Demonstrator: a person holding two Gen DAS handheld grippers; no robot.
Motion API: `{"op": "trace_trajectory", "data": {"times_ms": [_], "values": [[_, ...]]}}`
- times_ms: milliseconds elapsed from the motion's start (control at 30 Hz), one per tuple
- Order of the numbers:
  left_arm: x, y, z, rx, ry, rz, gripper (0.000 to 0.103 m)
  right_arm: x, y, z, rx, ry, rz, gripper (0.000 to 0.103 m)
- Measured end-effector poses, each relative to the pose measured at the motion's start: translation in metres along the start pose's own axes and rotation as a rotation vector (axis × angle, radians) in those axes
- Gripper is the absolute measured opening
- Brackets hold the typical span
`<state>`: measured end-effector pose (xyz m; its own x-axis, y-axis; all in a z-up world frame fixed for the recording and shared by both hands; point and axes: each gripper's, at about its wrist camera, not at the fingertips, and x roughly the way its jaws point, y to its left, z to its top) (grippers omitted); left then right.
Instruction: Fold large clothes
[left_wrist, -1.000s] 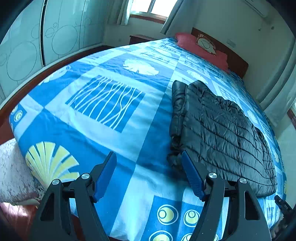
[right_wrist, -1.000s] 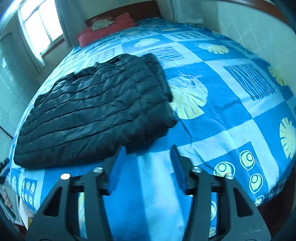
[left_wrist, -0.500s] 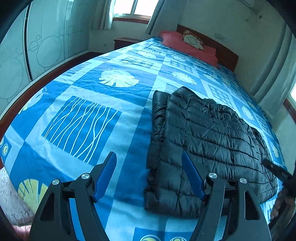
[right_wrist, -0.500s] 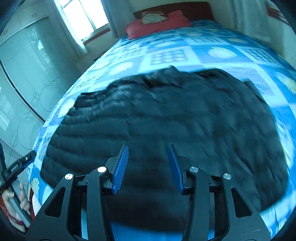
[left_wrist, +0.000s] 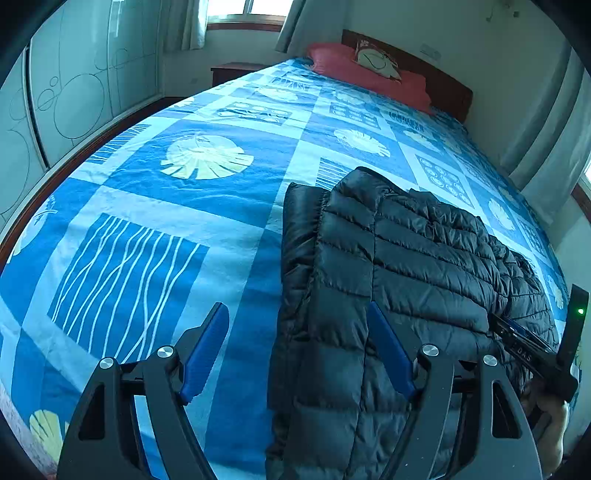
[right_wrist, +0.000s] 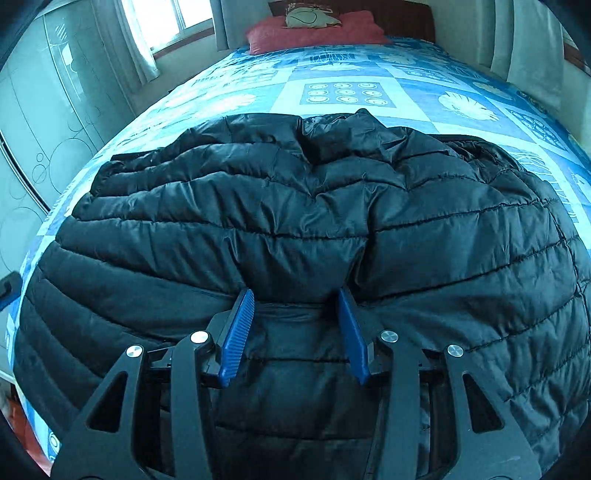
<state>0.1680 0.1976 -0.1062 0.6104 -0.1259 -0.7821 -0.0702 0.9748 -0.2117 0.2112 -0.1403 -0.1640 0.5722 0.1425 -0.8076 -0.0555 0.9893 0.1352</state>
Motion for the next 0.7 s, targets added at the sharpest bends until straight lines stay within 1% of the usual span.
{"op": "trace_trajectory", "data": {"times_ms": [67, 133, 233, 367, 400, 467, 500, 533, 567, 600, 633, 700], "values": [[0.011, -0.002, 0.004, 0.001, 0.028, -0.010, 0.076, 0.001, 0.000, 0.000, 0.000, 0.001, 0.000, 0.046], [0.021, -0.005, 0.007, -0.006, 0.057, -0.041, 0.076, 0.002, 0.001, 0.000, -0.007, -0.002, -0.005, 0.046], [0.035, -0.008, 0.008, -0.006, 0.094, -0.052, 0.076, 0.002, 0.003, -0.001, -0.013, -0.007, -0.012, 0.046], [0.054, -0.017, 0.009, 0.036, 0.140, -0.038, 0.076, 0.001, 0.004, -0.003, -0.015, -0.015, -0.013, 0.046], [0.060, -0.020, 0.009, 0.053, 0.153, -0.028, 0.078, 0.000, 0.005, -0.004, -0.016, -0.017, -0.013, 0.046], [0.071, -0.021, 0.008, 0.068, 0.181, -0.034, 0.078, 0.000, 0.005, -0.005, -0.016, -0.020, -0.013, 0.047], [0.075, -0.020, 0.007, 0.065, 0.192, -0.048, 0.074, 0.000, 0.005, -0.005, -0.017, -0.021, -0.014, 0.047], [0.080, -0.017, 0.007, 0.045, 0.212, -0.087, 0.070, 0.000, 0.006, -0.005, -0.017, -0.023, -0.014, 0.047], [0.081, -0.016, 0.007, 0.033, 0.220, -0.109, 0.064, 0.001, 0.006, -0.006, -0.018, -0.024, -0.016, 0.047], [0.081, -0.016, 0.008, 0.033, 0.224, -0.118, 0.056, 0.001, 0.007, -0.006, -0.020, -0.025, -0.018, 0.047], [0.079, -0.019, 0.009, 0.044, 0.225, -0.129, 0.051, 0.001, 0.008, -0.006, -0.024, -0.027, -0.021, 0.047], [0.071, -0.028, 0.009, 0.082, 0.215, -0.126, 0.034, 0.001, 0.010, -0.007, -0.031, -0.030, -0.028, 0.047]]}}
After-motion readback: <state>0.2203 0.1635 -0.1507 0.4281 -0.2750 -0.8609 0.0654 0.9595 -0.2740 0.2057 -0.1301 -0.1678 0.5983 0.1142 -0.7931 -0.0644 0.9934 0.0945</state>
